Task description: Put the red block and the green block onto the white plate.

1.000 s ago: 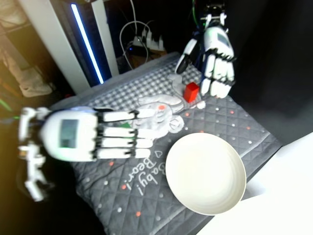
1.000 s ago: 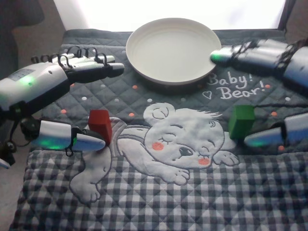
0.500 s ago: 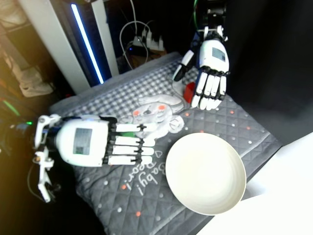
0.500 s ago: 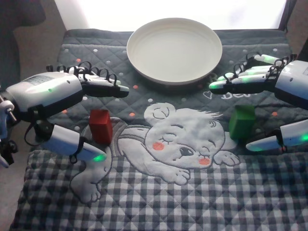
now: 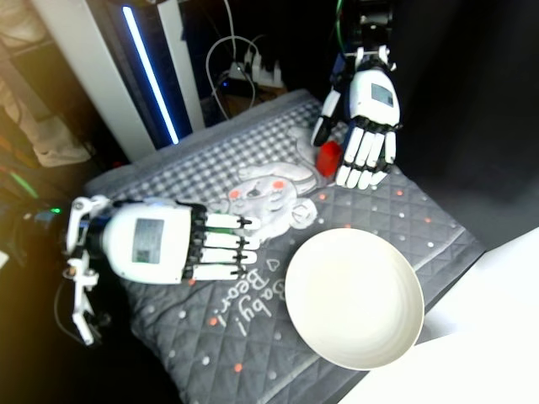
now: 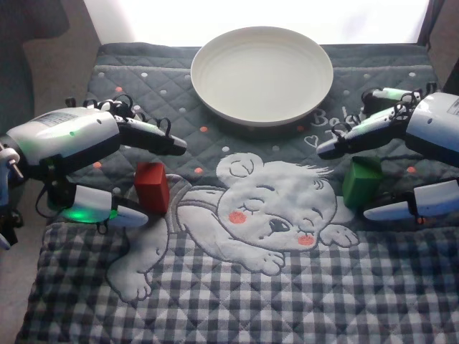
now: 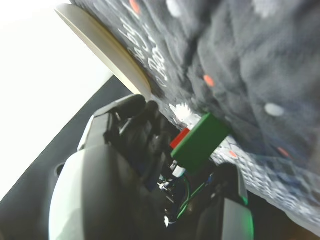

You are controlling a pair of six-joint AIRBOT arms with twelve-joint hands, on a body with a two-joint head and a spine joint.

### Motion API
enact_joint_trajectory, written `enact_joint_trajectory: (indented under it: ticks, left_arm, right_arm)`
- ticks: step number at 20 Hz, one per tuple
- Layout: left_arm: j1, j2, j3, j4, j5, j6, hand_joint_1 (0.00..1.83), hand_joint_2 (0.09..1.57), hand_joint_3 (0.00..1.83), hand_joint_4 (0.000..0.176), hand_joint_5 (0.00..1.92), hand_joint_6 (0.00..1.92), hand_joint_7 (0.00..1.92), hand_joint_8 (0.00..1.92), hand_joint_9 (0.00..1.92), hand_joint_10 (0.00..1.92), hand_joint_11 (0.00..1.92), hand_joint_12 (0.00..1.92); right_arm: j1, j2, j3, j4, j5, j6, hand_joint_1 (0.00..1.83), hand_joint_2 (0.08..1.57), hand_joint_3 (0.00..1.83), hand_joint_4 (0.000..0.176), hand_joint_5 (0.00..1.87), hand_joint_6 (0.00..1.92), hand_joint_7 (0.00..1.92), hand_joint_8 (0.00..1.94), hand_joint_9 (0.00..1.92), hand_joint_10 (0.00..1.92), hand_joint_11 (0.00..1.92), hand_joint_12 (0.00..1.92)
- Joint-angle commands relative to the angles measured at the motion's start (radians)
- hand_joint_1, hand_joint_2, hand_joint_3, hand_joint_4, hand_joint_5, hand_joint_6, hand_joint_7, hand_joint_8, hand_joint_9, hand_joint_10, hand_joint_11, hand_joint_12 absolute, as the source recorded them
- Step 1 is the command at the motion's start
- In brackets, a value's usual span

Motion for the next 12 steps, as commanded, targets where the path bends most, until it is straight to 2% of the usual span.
enact_joint_trajectory:
  ticks: [1, 2, 4, 6, 8, 9, 10, 11, 12]
  left_arm:
    - [-0.012, -0.006, 0.007, -0.018, -0.108, -0.006, 1.09, 0.98, 0.0, 0.0, 0.63, 0.0, 0.73, 0.01, 0.64, 0.03, 0.08, 1.18]
    - [-0.012, -0.007, 0.009, -0.02, -0.108, -0.006, 1.06, 1.0, 0.0, 0.0, 0.67, 0.0, 0.81, 0.02, 0.71, 0.05, 0.12, 1.27]
    - [-0.013, -0.008, 0.012, -0.021, -0.104, -0.006, 1.07, 1.03, 0.0, 0.0, 0.69, 0.0, 0.87, 0.02, 0.76, 0.06, 0.12, 1.31]
    - [-0.013, -0.009, 0.013, -0.021, -0.096, -0.006, 1.03, 1.02, 0.0, 0.0, 0.71, 0.01, 0.88, 0.01, 0.78, 0.05, 0.13, 1.27]
    - [-0.013, -0.013, 0.014, -0.021, -0.092, -0.006, 1.03, 1.01, 0.0, 0.0, 0.72, 0.01, 0.88, 0.01, 0.79, 0.05, 0.18, 1.29]
    - [-0.013, -0.015, 0.015, -0.021, -0.092, -0.006, 1.07, 1.0, 0.0, 0.0, 0.73, 0.01, 0.88, 0.01, 0.8, 0.05, 0.16, 1.28]
    - [-0.013, -0.016, 0.015, -0.021, -0.092, -0.006, 1.09, 0.99, 0.0, 0.0, 0.75, 0.01, 0.93, 0.02, 0.84, 0.08, 0.2, 1.37]
    - [-0.013, -0.018, 0.015, -0.022, -0.092, -0.006, 1.02, 1.02, 0.01, 0.0, 0.78, 0.01, 0.96, 0.02, 0.86, 0.1, 0.22, 1.42]
    - [-0.013, -0.019, 0.015, -0.022, -0.093, -0.006, 1.02, 1.02, 0.01, 0.0, 0.78, 0.01, 0.96, 0.02, 0.86, 0.1, 0.22, 1.42]
  right_arm:
    - [0.007, 0.008, 0.006, 0.037, 0.107, 0.004, 1.08, 0.94, 0.0, 0.03, 0.78, 0.01, 0.88, 0.05, 0.84, 0.12, 0.3, 1.41]
    - [0.007, 0.007, 0.006, 0.037, 0.107, 0.004, 1.09, 0.94, 0.0, 0.017, 0.81, 0.01, 0.9, 0.05, 0.87, 0.13, 0.36, 1.35]
    - [0.007, 0.006, 0.006, 0.037, 0.107, 0.004, 1.11, 0.94, 0.0, 0.005, 0.82, 0.0, 0.94, 0.04, 0.89, 0.13, 0.41, 1.29]
    - [0.007, 0.004, 0.006, 0.037, 0.107, 0.004, 1.09, 0.94, 0.0, 0.0, 0.83, 0.0, 0.93, 0.03, 0.88, 0.13, 0.42, 1.29]
    - [0.007, 0.002, 0.006, 0.037, 0.107, 0.004, 1.12, 0.94, 0.0, 0.0, 0.86, 0.0, 0.94, 0.02, 0.88, 0.15, 0.36, 1.49]
    - [0.007, 0.002, 0.006, 0.037, 0.107, 0.004, 1.13, 0.94, 0.0, 0.0, 0.87, 0.0, 0.96, 0.01, 0.83, 0.3, 0.35, 1.54]
    - [0.007, 0.002, 0.006, 0.037, 0.107, 0.004, 1.12, 0.94, 0.0, 0.0, 0.89, 0.0, 0.99, 0.01, 0.78, 0.53, 0.39, 1.58]
    - [0.007, 0.002, 0.006, 0.037, 0.107, 0.004, 1.14, 0.94, 0.0, 0.0, 0.96, 0.0, 1.05, 0.02, 0.77, 0.69, 0.44, 1.52]
    - [0.007, 0.002, 0.006, 0.037, 0.107, 0.004, 1.14, 0.94, 0.0, 0.0, 0.96, 0.0, 1.05, 0.02, 0.77, 0.69, 0.44, 1.52]
